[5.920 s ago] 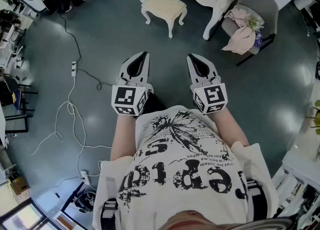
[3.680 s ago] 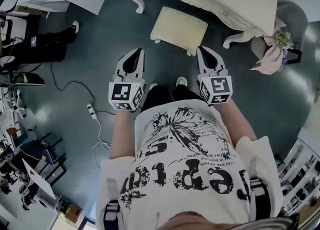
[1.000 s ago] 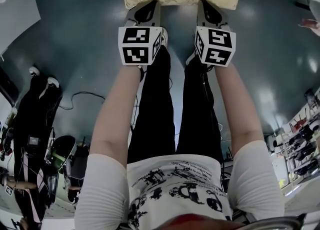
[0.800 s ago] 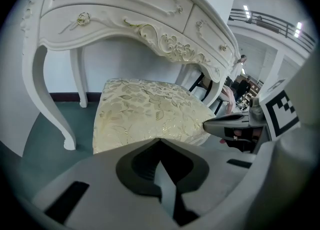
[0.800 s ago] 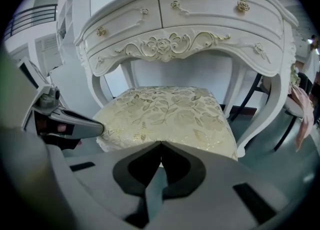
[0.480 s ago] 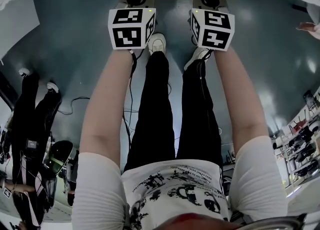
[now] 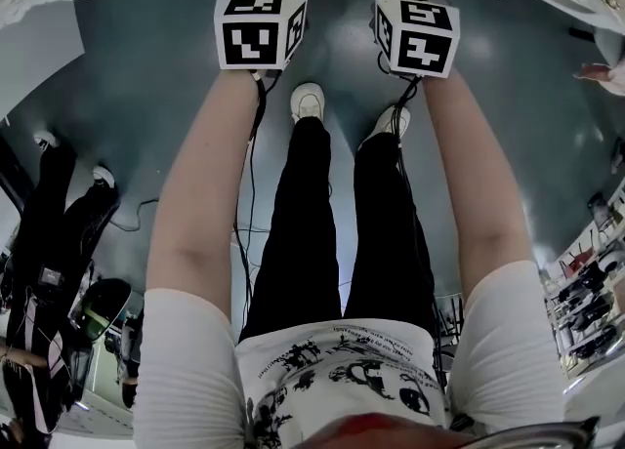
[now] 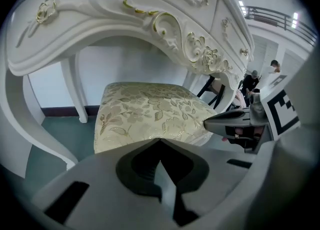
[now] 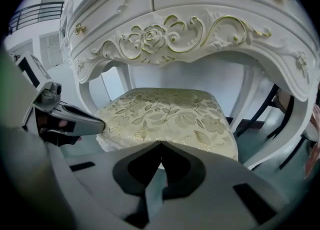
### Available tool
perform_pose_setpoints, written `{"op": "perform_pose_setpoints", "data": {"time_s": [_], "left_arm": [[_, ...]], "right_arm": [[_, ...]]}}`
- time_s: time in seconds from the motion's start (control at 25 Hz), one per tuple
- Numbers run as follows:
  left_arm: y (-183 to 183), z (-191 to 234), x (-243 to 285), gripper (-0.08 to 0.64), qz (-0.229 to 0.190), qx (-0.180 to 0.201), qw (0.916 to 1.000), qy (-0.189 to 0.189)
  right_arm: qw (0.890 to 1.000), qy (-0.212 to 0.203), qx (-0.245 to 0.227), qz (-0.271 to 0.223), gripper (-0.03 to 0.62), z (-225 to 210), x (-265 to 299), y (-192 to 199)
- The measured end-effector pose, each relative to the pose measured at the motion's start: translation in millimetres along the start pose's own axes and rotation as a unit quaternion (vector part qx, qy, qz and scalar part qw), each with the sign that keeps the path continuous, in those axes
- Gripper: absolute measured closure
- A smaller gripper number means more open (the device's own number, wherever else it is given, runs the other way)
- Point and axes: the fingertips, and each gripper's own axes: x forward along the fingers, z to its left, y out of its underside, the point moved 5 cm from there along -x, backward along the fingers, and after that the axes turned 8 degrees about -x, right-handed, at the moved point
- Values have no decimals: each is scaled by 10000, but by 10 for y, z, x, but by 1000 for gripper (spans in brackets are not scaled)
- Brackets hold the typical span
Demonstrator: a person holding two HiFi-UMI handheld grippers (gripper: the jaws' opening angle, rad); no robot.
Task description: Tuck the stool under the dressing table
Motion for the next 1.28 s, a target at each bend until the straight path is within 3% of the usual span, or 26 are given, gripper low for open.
{"op": "perform_pose_setpoints", "data": {"time_s": [0.48, 0.76, 0.96, 1.28], "left_arm": [[-420, 180, 248, 540, -178, 63, 9996, -203], [-450, 194, 258, 540, -214, 40, 9998, -48], [-431, 81, -53, 540, -62, 244, 9997, 57], [-726, -383, -1098, 540, -727, 238, 9964, 357]], "right_arm": [[9996, 28, -230, -187, 574, -168, 354, -357], [9990, 90, -375, -232, 574, -194, 329, -405], [9991, -108, -190, -362, 575, -142, -87, -494], [9971, -274, -28, -705, 575, 65, -1153, -878]]}}
